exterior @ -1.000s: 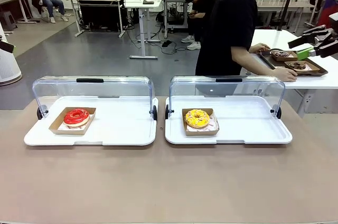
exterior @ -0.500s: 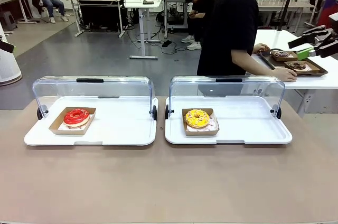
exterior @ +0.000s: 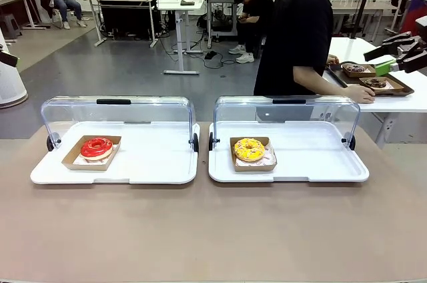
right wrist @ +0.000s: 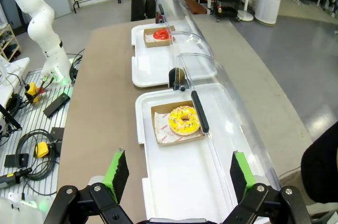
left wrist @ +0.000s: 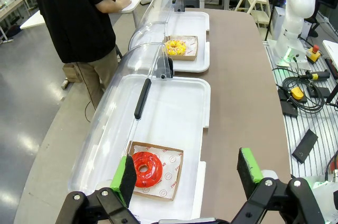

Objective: Provide the desired donut to the person.
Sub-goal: Place the picked Paper togo box onto the Handle tray extended by the person.

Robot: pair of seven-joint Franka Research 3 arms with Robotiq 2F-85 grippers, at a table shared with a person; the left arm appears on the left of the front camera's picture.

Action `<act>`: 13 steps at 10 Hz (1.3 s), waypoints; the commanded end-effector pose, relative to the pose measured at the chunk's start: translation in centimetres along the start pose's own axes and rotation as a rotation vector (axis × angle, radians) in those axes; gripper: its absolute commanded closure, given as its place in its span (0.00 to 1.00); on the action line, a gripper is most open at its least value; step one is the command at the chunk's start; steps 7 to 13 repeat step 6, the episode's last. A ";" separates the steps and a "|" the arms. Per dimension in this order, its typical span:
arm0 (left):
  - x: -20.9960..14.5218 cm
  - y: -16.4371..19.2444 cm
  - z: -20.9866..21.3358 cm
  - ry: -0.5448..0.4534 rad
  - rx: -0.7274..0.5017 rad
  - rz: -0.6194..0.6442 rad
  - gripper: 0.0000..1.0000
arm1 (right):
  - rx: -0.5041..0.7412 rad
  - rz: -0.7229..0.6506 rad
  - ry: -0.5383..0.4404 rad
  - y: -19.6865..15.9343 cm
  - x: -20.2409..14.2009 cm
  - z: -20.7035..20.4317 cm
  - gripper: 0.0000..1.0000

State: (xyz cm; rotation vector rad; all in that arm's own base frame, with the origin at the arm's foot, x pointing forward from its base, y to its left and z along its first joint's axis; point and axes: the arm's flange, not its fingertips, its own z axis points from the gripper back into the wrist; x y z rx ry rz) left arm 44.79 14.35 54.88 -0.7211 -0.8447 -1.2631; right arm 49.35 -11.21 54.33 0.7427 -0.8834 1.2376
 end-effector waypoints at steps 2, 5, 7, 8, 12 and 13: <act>0.1 0.0 0.1 -0.007 0.004 -0.005 0.00 | -0.005 -0.002 0.002 0.0 0.0 -0.1 0.00; 0.1 0.0 0.1 -0.007 0.004 -0.005 0.00 | -0.005 -0.002 0.002 0.0 0.0 -0.1 0.00; 0.1 0.0 0.1 -0.007 0.004 -0.005 0.00 | -0.005 -0.002 0.002 0.0 0.0 -0.1 0.00; 0.1 0.0 0.1 -0.007 0.004 -0.005 0.00 | -0.005 -0.002 0.002 0.0 0.0 -0.1 0.00; 0.1 0.0 0.1 -0.007 0.004 -0.005 0.00 | -0.005 -0.002 0.002 0.0 0.0 -0.1 0.00; 0.1 0.0 0.1 -0.007 0.004 -0.005 0.00 | -0.005 -0.002 0.002 0.0 0.0 -0.1 0.00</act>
